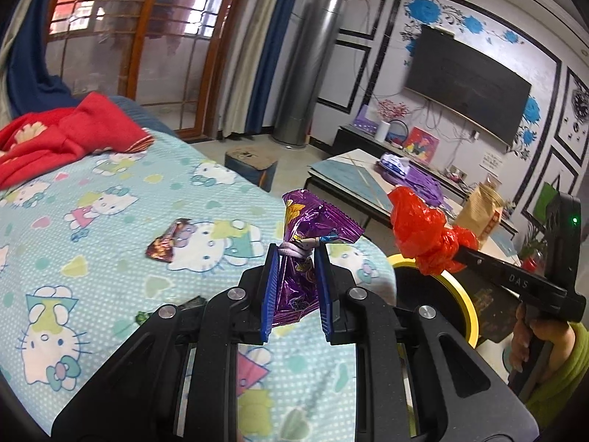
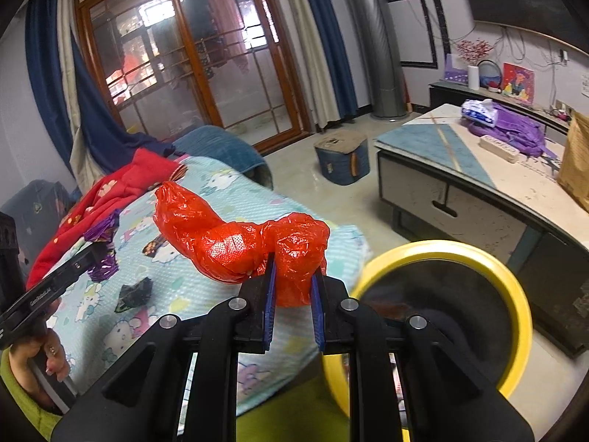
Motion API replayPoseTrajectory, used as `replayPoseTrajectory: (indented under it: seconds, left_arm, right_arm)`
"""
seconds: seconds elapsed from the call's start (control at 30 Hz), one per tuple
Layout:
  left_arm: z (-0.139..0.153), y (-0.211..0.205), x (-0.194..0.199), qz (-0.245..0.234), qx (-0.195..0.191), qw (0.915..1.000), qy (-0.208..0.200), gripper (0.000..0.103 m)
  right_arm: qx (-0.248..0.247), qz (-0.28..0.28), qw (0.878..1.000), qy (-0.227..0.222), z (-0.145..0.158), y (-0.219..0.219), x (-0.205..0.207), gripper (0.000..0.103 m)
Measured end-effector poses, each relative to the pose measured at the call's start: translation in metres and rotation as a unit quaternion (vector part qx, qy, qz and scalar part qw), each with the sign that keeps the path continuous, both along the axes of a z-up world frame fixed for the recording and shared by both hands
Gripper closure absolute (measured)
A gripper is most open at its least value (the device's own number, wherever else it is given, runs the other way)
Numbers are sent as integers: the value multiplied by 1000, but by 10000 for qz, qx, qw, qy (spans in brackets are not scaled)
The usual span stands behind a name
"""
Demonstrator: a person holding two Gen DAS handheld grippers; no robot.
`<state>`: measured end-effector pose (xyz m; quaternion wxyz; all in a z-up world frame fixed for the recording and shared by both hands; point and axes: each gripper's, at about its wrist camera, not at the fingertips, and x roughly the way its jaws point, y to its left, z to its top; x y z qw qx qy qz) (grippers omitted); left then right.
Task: Collect trash
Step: 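Carry the purple wrapper in left tool over the bin while right tool carries the red bag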
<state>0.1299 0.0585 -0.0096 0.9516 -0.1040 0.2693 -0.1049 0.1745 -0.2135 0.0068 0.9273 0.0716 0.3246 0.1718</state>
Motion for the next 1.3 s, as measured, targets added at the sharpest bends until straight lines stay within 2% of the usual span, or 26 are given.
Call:
replayPoseTrajectory:
  seconds: [0.37,0.73,1.0,1.3]
  left_arm:
    - [4,-39,-5,-407,226,9988,-132,89]
    - [-2,-80,-4,-889,291,9956,-84,89]
    - [-7,-113,-3,-1228,476,9912,-91,89]
    - [-16,-149,5,-1689,707,9831,-64,89]
  right_arm:
    - [-19,-490,9988,48,-7,-50,-9,87]
    - [24,-861,9962,113,-16,-85,-16,87]
    - [-108,-1101,9937,163,-24,-102,-18,87]
    - [-66,-1364,9896,442,-40,-121,-14,87]
